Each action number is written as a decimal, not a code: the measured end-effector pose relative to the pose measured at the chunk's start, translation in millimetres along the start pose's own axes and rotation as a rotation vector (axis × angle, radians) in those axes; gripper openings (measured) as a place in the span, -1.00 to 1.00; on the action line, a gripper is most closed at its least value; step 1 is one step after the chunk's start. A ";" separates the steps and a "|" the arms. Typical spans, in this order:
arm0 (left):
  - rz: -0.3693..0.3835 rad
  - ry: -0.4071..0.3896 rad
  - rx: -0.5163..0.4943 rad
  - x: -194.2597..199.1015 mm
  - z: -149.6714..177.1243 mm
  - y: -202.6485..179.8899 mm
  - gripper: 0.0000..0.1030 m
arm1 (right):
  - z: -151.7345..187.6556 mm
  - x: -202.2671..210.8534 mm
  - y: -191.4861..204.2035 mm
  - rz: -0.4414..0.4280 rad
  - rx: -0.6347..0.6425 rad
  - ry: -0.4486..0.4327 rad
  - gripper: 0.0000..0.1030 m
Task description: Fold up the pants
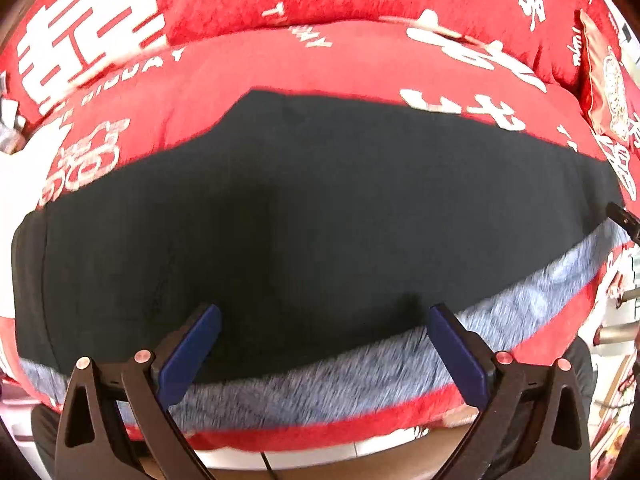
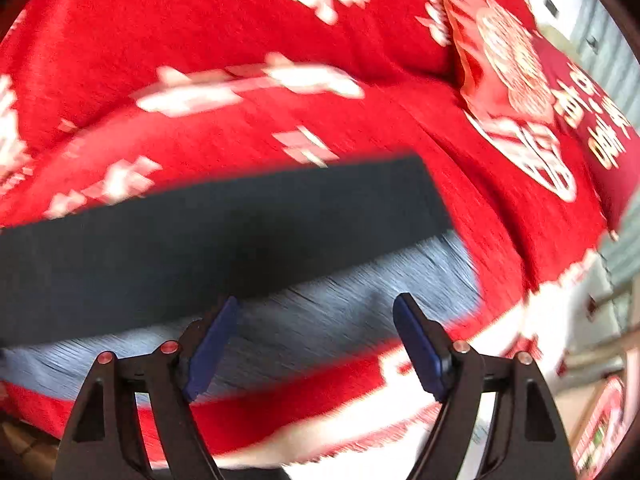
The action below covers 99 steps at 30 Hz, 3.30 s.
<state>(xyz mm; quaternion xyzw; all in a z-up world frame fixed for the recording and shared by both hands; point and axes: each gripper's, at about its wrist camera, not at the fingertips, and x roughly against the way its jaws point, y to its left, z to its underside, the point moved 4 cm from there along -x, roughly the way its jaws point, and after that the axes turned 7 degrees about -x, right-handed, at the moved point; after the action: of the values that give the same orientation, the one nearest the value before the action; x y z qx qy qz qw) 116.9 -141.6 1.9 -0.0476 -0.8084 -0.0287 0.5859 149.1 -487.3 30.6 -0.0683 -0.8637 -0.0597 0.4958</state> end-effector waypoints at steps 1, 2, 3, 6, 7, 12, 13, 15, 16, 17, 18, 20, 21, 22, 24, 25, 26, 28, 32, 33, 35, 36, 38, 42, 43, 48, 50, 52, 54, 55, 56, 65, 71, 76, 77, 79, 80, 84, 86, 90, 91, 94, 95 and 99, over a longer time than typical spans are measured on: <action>-0.015 -0.005 0.002 -1.3 -7.4 0.2 1.00 | -3.1 -2.0 19.2 -0.028 0.026 0.005 0.63; -0.048 -0.009 0.022 -3.9 -16.3 3.7 1.00 | -5.3 -6.2 39.2 -0.050 0.058 0.011 0.63; -0.072 -0.005 0.052 -10.5 -22.7 6.2 1.00 | -6.2 -11.5 61.3 -0.076 0.096 0.019 0.63; -0.082 0.029 0.132 -22.6 -31.6 21.0 1.00 | -4.3 -34.7 126.6 -0.128 0.226 0.051 0.63; -0.086 0.043 0.137 -27.6 -31.6 23.7 1.00 | 0.9 -37.5 134.6 -0.128 0.260 0.059 0.63; -0.077 0.032 0.130 -30.4 -37.0 34.4 1.00 | -5.6 -51.8 135.5 -0.117 0.222 0.051 0.82; -0.083 0.028 0.139 -30.1 -37.6 39.0 1.00 | -9.2 -54.3 125.5 -0.098 0.200 0.046 0.85; -0.068 0.032 0.178 -32.2 -38.7 50.7 1.00 | -14.8 -58.5 102.4 -0.054 0.148 0.049 0.95; -0.061 0.032 0.193 -32.5 -37.8 55.6 1.00 | -17.9 -61.2 85.9 -0.035 0.101 0.063 0.98; -0.073 0.029 0.200 -31.8 -37.1 63.2 1.00 | -19.9 -63.1 73.9 -0.019 0.066 0.069 0.98; -0.084 0.029 0.197 -31.4 -37.1 68.0 1.00 | -22.0 -63.9 56.3 -0.011 0.012 0.075 0.98; -0.112 0.032 0.181 -28.8 -34.7 73.6 1.00 | -24.6 -65.6 35.7 0.012 -0.067 0.083 0.98; -0.130 0.034 0.168 -26.2 -32.9 76.4 1.00 | -26.6 -67.0 28.6 0.028 -0.116 0.090 0.98; -0.144 0.033 0.160 -23.6 -30.9 78.1 1.00 | -25.9 -65.0 23.7 0.037 -0.141 0.096 0.98; -0.159 0.019 0.146 -13.8 -23.7 87.0 1.00 | -23.7 -58.8 23.1 0.088 -0.167 0.109 0.98; -0.161 0.013 0.144 -10.5 -21.7 90.5 1.00 | -23.3 -52.9 30.3 0.107 -0.172 0.107 0.98; -0.168 0.003 0.146 -5.0 -16.0 97.7 1.00 | -21.8 -45.5 39.6 0.095 -0.166 0.095 0.97; -0.179 -0.010 0.164 3.7 -2.7 117.0 1.00 | -13.9 -24.2 80.0 0.002 -0.103 0.062 0.97; -0.231 -0.009 0.268 12.2 27.4 164.7 1.00 | 14.2 4.2 185.5 -0.143 0.107 0.050 0.97; -0.232 -0.012 0.282 13.9 32.3 171.7 1.00 | 24.6 10.3 219.0 -0.165 0.176 0.046 0.97; -0.233 -0.019 0.294 15.0 39.3 179.7 1.00 | 38.0 15.8 260.4 -0.203 0.240 0.045 0.97; -0.237 -0.017 0.298 13.9 43.8 185.0 1.00 | 46.4 16.1 282.5 -0.234 0.274 0.063 0.97; -0.248 -0.008 0.307 9.9 52.5 191.9 1.00 | 63.2 14.7 316.8 -0.244 0.336 0.095 0.97; -0.278 -0.005 0.278 7.7 63.5 201.0 1.00 | 78.1 4.9 334.9 -0.216 0.395 0.121 0.97; -0.282 -0.007 0.272 9.1 64.5 200.9 1.00 | 77.5 5.3 330.6 -0.213 0.383 0.123 0.99; -0.271 -0.013 0.276 13.2 79.4 209.9 1.00 | 55.1 1.7 279.5 -0.146 0.286 0.134 0.99; -0.256 -0.018 0.298 15.6 85.7 218.2 1.00 | 47.5 0.7 257.3 -0.116 0.242 0.143 0.99; -0.243 -0.018 0.294 18.1 89.3 218.6 1.00 | 41.2 -1.4 241.2 -0.112 0.195 0.158 0.99; -0.245 -0.012 0.293 19.7 91.5 218.0 1.00 | 39.3 -2.0 231.2 -0.093 0.177 0.161 0.99; -0.246 -0.012 0.295 20.8 92.4 216.4 1.00 | 38.9 -1.4 232.0 -0.083 0.170 0.163 0.99; -0.245 -0.014 0.298 22.0 95.1 214.0 1.00 | 39.7 1.0 234.5 -0.072 0.168 0.160 0.99; -0.224 -0.040 0.370 30.9 126.2 221.5 1.00 | 112.3 34.5 324.4 -0.181 0.388 0.098 0.99; -0.170 -0.005 0.470 23.1 144.1 238.8 1.00 | 131.6 41.7 352.6 -0.226 0.487 0.073 0.99; -0.214 0.012 0.443 20.1 144.1 240.1 1.00 | 122.8 34.2 327.2 -0.192 0.428 0.070 0.99; -0.214 0.013 0.444 20.0 144.4 240.0 1.00 | 119.9 30.6 316.9 -0.192 0.408 0.079 0.99; -0.221 0.015 0.439 20.9 144.4 241.5 1.00 | 111.9 27.2 287.3 -0.168 0.361 0.073 0.99; -0.235 0.017 0.429 21.4 144.2 241.1 1.00 | 106.9 26.4 272.5 -0.147 0.341 0.067 0.99; -0.277 0.028 0.404 16.7 132.2 236.9 1.00 | 85.2 15.4 189.1 -0.076 0.160 0.086 0.99; -0.288 0.030 0.401 17.3 133.2 234.3 1.00 | 76.5 7.3 146.5 -0.054 0.061 0.105 0.99; -0.313 0.040 0.392 17.0 131.5 229.5 1.00 | 60.4 -6.1 74.1 -0.033 -0.108 0.122 1.00; -0.319 0.043 0.391 18.9 127.3 227.5 1.00 | 57.6 -7.3 63.7 -0.032 -0.145 0.130 0.99; -0.352 0.048 0.377 21.7 122.3 221.2 1.00 | 54.0 -4.2 48.5 0.008 -0.189 0.117 1.00; -0.360 0.049 0.363 22.9 118.9 217.4 1.00 | 54.2 -2.0 51.4 0.007 -0.189 0.111 0.99; -0.352 0.043 0.319 22.6 104.1 200.3 1.00 | 49.9 9.9 94.4 -0.027 -0.119 0.060 1.00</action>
<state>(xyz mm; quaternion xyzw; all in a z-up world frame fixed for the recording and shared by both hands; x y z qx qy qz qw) 33.8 69.0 -11.0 0.1877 -0.7858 -0.0033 0.5893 118.5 -385.4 17.5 -0.0840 -0.8442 -0.1199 0.5156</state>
